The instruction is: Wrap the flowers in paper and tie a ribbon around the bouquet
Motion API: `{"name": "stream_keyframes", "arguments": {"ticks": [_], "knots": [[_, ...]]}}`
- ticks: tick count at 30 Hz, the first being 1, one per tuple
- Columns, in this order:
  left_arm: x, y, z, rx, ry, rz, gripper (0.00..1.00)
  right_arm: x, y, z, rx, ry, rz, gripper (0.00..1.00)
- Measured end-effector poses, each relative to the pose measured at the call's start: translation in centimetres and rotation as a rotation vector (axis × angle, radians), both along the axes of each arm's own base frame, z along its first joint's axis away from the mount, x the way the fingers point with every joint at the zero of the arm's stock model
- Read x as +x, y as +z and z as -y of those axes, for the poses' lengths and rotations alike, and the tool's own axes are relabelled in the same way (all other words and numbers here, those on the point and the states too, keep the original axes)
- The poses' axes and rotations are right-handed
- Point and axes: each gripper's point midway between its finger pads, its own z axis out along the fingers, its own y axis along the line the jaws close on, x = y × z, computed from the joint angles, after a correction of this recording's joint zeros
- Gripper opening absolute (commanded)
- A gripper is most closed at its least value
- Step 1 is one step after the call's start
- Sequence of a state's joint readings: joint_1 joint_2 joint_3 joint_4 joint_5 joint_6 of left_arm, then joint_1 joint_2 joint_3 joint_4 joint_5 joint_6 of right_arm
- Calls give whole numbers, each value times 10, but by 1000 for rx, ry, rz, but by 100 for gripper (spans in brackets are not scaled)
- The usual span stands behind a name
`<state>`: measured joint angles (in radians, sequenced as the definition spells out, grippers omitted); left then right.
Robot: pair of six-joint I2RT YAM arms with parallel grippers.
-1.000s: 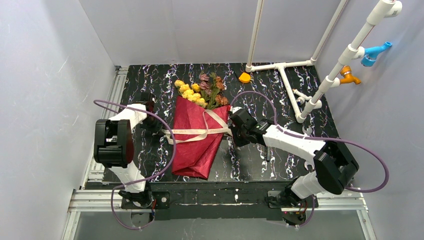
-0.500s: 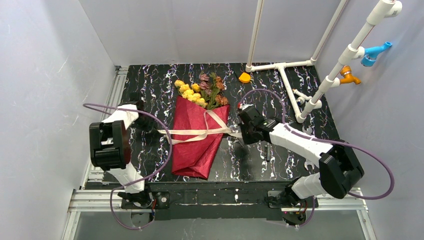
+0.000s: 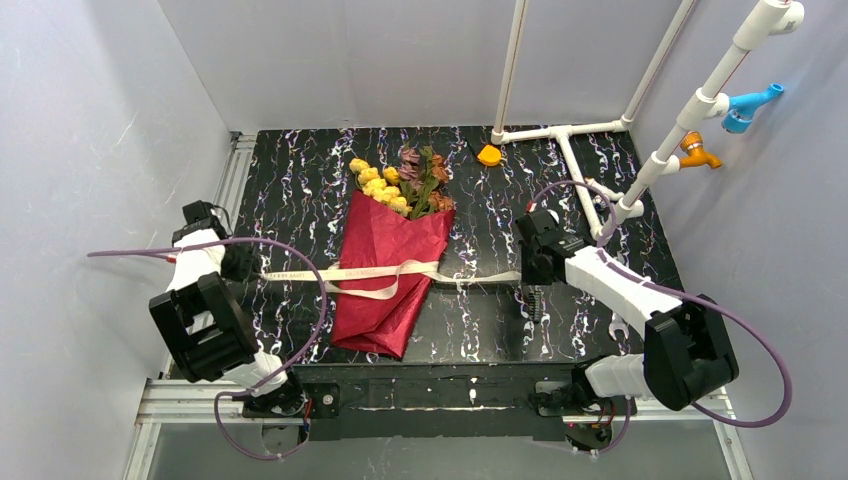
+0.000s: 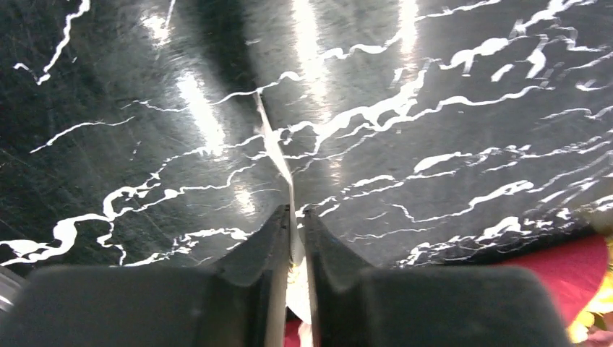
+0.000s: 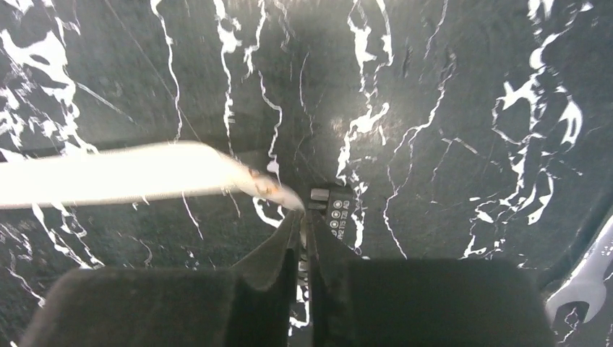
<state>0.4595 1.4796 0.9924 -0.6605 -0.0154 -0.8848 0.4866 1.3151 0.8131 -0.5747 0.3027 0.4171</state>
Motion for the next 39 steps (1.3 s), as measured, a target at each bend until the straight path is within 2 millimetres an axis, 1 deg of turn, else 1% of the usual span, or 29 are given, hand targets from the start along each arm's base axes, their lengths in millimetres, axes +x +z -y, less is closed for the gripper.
{"name": "stream_keyframes", "arguments": {"ticks": [1,2,3,4,5,7,10,12,14,16,17,20,21,24,26,29,34,36,39], "knots": [[-5,-4,-1,-5,0,-14,43,-4,-4,-1,12,-3,-16,38],[-9,-8,1,-17,-6,-25,56,-7,-7,-2,25,-6,-28,47],[-13,-12,4,-29,-24,-32,66,-11,-9,-6,44,2,-46,61],[-16,-16,8,-44,-34,-40,74,-12,-9,-9,61,-1,-52,66],[-21,-20,14,-66,-41,-49,79,-12,-8,-13,85,3,-53,74],[-27,-25,21,-88,-63,-60,86,-11,-5,-20,127,4,-47,82],[-33,-24,28,-106,-87,-53,89,-11,5,-29,189,-2,-32,89],[-30,-19,29,-106,-103,-25,90,-10,13,-41,249,12,-18,93],[-28,-11,31,-101,-126,5,90,-10,20,-57,298,61,-4,94],[-27,-6,33,-96,-148,20,90,-14,27,-81,330,175,-2,97],[-26,-3,34,-92,-161,25,90,-16,30,-97,332,261,-3,98],[-21,6,38,-75,-218,35,92,-23,31,-141,293,484,-17,97],[-18,10,39,-64,-250,42,92,-24,28,-156,266,568,-18,96],[-15,17,44,-48,-319,45,93,-32,9,-181,203,730,-38,92],[-12,23,45,-29,-365,54,93,-37,-10,-185,152,797,-67,88],[-12,31,44,3,-418,72,93,-35,-33,-178,81,828,-104,84],[-15,37,46,35,-481,82,91,-14,-37,-182,19,833,-48,81],[-16,38,47,42,-504,80,91,-10,-37,-180,-1,833,-37,81],[-17,38,50,50,-531,78,90,-10,-37,-180,-20,847,-26,85]]}}
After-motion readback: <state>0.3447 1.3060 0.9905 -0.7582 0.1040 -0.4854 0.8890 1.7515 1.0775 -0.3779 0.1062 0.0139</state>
